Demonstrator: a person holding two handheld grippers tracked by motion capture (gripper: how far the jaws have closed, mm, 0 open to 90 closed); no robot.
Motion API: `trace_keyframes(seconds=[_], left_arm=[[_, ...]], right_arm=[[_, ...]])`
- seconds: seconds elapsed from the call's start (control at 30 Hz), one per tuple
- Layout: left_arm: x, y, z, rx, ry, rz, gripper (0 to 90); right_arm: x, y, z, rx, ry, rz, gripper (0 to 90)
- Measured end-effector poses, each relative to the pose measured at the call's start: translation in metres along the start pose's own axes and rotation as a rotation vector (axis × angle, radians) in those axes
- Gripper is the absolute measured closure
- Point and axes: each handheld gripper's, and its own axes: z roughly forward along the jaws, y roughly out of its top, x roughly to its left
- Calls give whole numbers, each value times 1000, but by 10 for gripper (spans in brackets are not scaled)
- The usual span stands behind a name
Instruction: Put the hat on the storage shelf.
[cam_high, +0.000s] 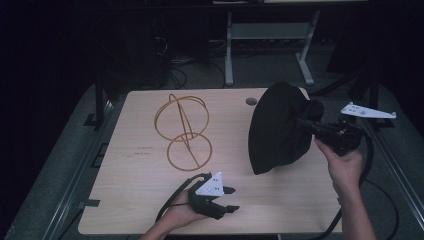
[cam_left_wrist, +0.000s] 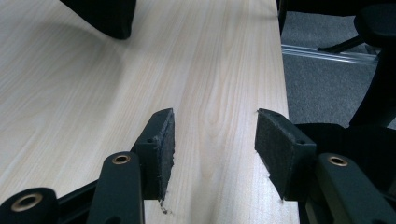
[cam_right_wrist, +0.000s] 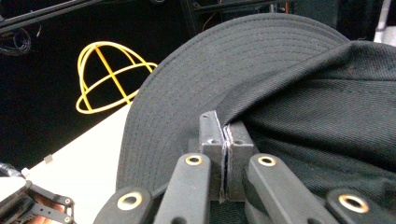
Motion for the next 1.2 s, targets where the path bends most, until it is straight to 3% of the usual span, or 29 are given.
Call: trace_keyframes(seconds=[0.8, 1.2], left_arm=[[2, -4, -2, -23, 5, -14, 426], [4, -8, 1, -2, -7, -31, 410]], right_arm=[[47, 76, 19, 2, 68, -134, 887], [63, 97, 36, 12, 107, -163, 886]])
